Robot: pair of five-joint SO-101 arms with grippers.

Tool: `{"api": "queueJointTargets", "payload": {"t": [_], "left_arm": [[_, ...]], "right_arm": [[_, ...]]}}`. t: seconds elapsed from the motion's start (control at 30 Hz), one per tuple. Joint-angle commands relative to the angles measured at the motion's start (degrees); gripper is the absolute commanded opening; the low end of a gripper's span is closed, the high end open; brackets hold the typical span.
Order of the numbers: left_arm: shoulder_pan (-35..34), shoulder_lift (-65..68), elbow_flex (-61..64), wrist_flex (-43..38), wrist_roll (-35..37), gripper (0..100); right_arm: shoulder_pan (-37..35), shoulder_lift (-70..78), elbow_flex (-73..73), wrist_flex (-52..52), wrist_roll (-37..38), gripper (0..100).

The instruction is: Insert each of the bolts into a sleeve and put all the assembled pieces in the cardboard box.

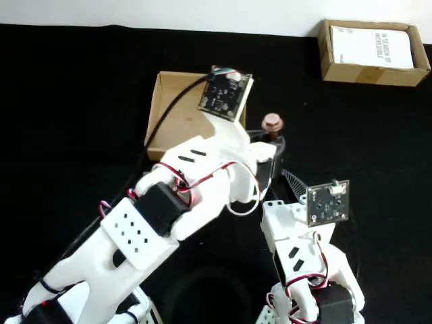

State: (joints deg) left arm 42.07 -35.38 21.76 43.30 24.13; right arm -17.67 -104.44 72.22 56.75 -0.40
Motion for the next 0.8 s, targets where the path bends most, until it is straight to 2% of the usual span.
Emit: {"api": "queueJointTargets", "payload": {"t": [0.0,0.2,0.4,0.47,0.57,0.77], "left_arm": [[1.19,-0.4,-0.4,-1.23,-0.18,1],[1.36,0.57,-0.92,-0.53,-0.18,1],[3.21,0.84,2.15,7.65,-0.18,1],[4.18,0.84,4.35,9.32,-2.99,1],[4.97,0.57,6.99,9.41,-6.59,1],[4.97,0.75,7.25,9.41,-6.95,1]], "right_arm": [[-0.66,-0.4,-0.31,-1.45,-0.35,0.7],[-0.66,-0.4,-0.13,-1.54,-0.35,0.7],[-0.48,-0.4,-0.22,-1.63,-0.09,0.7],[-0.48,-0.4,-0.13,-1.63,-0.09,0.7],[-0.48,-0.4,-0.13,-1.63,0.0,0.7],[-0.57,-0.4,-0.04,-1.71,0.0,0.7]]}}
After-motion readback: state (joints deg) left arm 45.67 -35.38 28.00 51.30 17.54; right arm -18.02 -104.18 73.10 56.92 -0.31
